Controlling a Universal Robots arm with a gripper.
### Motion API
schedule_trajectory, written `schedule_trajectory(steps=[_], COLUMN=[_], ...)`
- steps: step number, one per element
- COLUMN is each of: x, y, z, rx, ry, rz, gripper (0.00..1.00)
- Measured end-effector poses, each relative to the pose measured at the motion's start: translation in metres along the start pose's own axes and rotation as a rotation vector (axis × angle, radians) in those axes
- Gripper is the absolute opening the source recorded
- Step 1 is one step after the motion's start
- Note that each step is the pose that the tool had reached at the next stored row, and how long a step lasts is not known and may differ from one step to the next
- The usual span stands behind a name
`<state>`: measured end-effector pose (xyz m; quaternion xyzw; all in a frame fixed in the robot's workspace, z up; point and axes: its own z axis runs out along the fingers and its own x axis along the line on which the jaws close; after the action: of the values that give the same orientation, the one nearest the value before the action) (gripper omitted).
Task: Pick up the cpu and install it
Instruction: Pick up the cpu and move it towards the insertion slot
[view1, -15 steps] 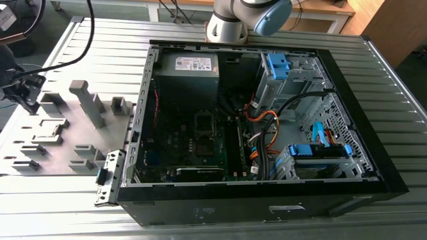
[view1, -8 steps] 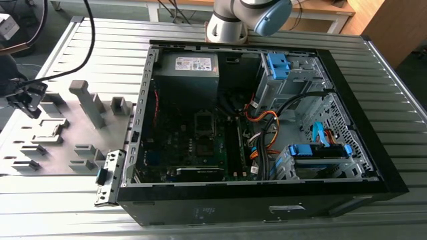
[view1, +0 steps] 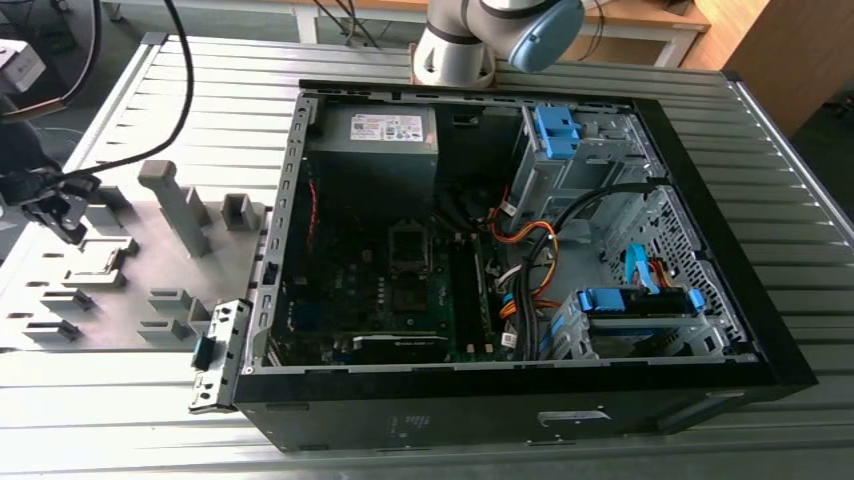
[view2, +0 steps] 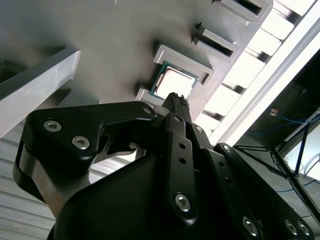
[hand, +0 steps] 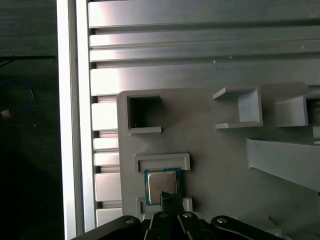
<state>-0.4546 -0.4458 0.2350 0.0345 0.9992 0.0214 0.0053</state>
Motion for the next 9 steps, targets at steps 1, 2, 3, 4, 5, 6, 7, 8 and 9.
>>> schedule_trajectory(steps=[1, 2, 3, 4, 5, 6, 7, 8, 9], x=[0.0, 0.0, 0.0001, 0.0001, 0.0001, 0.0002, 0.0002, 0.0003, 0.0005], y=[-0.0001, -0.0003, -0.0004, -0.0005, -0.0006, -0.0006, -0.0007, -0.0007, -0.0008], z=[0.0015, 0.0031, 0.0046, 0.0063, 0.0077, 0.0089, 0.0099, 0.0105, 0.011], rx=[0.0, 0.0, 0.0, -0.0001, -0.0001, -0.0001, 0.0, 0.0001, 0.0001], ry=[0.0001, 0.0002, 0.0002, 0.0002, 0.0002, 0.0002, 0.0003, 0.0004, 0.0005], rz=[0.0, -0.001, -0.001, -0.001, -0.002, -0.002, -0.002, -0.002, -0.003], gripper=[0.11, 0.11, 0.11, 0.11, 0.11, 0.11, 0.11, 0.11, 0.11])
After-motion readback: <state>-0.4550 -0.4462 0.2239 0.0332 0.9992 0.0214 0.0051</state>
